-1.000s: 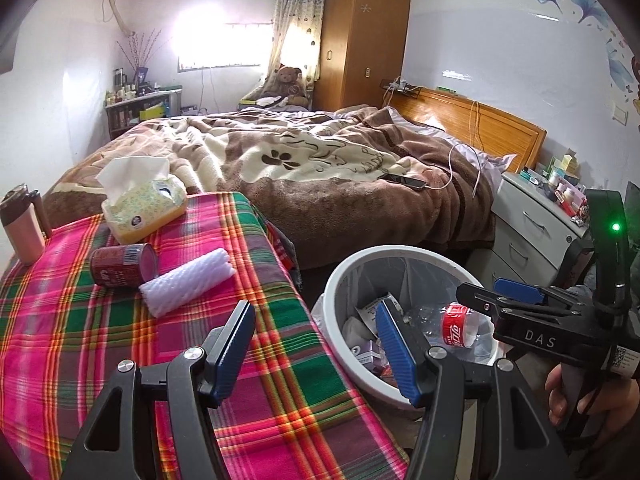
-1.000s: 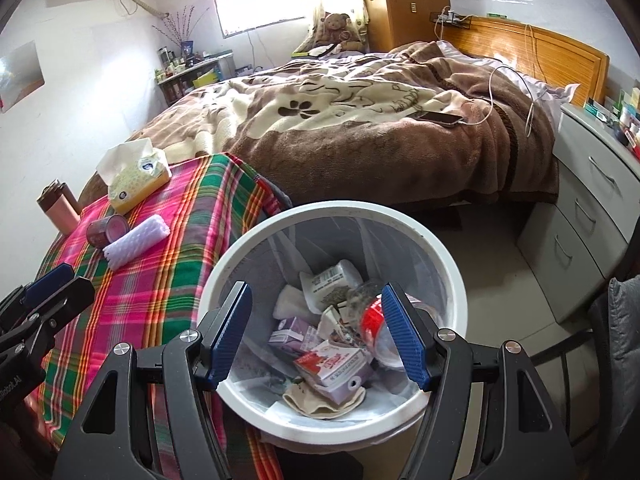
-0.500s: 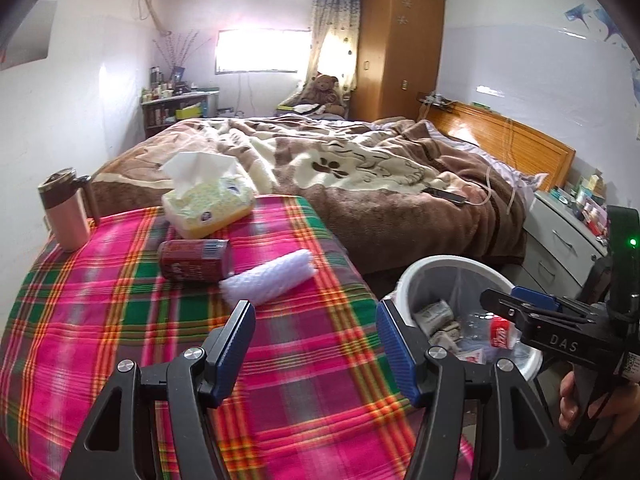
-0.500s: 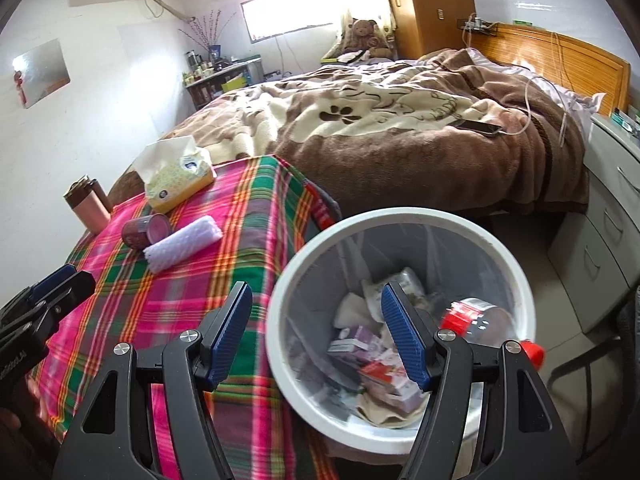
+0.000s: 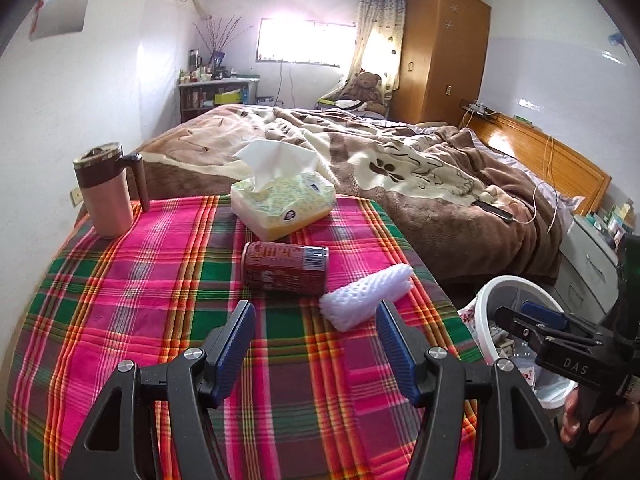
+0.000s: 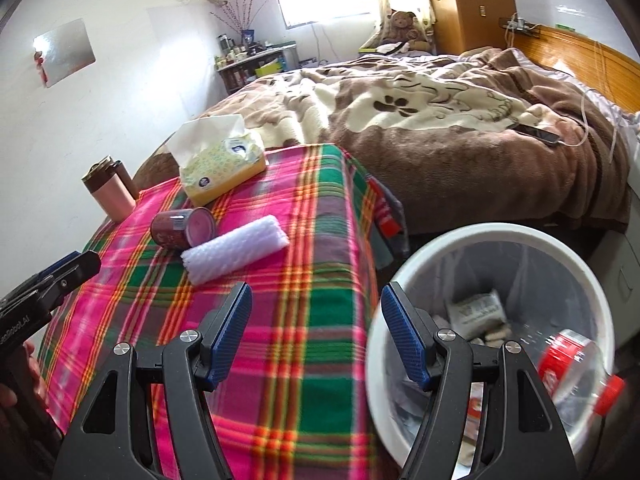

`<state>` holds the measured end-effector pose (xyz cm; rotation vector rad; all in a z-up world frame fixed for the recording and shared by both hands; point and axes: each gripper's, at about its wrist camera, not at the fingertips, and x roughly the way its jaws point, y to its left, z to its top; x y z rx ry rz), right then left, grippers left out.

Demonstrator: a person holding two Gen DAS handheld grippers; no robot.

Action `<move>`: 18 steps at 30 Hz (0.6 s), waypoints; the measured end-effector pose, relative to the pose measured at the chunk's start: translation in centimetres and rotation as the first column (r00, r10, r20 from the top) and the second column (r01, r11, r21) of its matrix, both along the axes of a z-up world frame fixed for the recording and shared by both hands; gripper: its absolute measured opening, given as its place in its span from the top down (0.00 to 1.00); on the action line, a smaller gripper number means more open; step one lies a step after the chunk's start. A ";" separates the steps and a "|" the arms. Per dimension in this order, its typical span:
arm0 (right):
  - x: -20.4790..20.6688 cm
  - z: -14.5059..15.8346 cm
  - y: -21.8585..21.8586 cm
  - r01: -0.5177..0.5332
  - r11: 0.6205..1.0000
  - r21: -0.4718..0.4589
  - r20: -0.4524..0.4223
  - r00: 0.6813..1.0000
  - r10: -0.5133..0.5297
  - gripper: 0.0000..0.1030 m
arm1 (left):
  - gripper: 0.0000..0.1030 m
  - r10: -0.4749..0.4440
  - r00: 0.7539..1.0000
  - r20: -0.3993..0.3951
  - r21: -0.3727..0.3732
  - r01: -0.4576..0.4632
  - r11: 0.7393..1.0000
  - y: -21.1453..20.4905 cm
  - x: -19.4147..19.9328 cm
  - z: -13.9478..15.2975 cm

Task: Collect trash
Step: 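Move both tools back over the bed toward the red can and foam sleeve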

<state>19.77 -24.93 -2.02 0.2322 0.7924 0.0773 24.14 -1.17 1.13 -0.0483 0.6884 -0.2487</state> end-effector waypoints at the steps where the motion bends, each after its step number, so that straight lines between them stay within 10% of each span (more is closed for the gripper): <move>1: 0.6 -0.1 0.4 -0.006 1.000 0.010 0.000 1.000 0.006 0.33 | 0.39 0.006 1.000 -0.004 -0.002 -0.006 1.000 0.3 0.4 -0.1; 18: 8.4 -3.5 2.7 0.030 0.997 0.074 -0.129 0.991 -0.020 0.33 | 0.37 0.019 0.991 -0.130 -0.106 -0.033 0.994 1.4 9.3 -2.8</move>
